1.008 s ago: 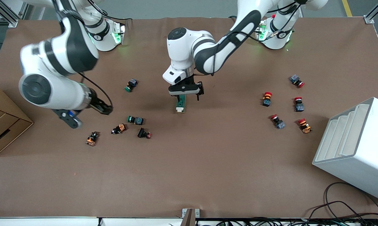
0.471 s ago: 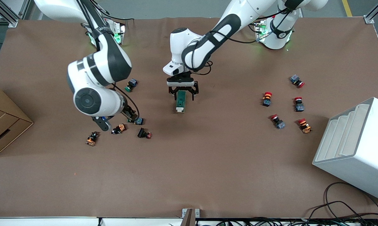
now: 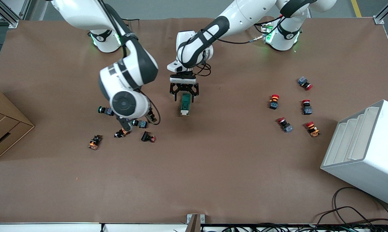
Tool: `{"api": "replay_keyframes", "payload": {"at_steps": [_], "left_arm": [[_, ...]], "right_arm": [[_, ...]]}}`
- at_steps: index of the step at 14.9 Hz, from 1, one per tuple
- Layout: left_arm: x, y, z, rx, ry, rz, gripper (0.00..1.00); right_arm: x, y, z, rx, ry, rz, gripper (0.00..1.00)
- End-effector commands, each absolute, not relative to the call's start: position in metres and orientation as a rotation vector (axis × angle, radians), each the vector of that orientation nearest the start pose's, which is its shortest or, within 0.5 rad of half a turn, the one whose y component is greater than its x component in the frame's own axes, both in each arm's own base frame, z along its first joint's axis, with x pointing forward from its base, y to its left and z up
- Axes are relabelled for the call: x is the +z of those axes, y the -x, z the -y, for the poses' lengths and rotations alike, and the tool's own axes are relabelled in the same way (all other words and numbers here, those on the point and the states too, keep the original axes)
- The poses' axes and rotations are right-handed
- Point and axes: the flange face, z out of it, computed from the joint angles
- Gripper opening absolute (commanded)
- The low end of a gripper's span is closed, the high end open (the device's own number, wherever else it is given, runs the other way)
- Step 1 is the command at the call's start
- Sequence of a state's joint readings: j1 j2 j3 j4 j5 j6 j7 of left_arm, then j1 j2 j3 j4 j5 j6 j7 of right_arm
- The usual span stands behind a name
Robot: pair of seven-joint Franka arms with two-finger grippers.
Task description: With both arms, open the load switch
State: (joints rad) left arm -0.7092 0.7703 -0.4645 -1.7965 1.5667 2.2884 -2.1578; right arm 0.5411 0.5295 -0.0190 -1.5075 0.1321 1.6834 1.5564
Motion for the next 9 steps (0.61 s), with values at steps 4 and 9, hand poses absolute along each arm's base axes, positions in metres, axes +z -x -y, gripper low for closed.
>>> {"api": "replay_keyframes", "payload": {"at_steps": [4, 9], "left_arm": [[0.13, -0.282, 0.576, -1.318, 2.864, -0.18, 0.98], [0.113, -0.259, 0.564, -1.323, 2.81, -0.206, 0.98]], "right_arm": [[0.274, -0.554, -0.407, 0.45, 2.643, -2.089, 1.0], [0.234, -0.55, -0.447, 0.366, 2.472, -2.28, 1.0]]}}
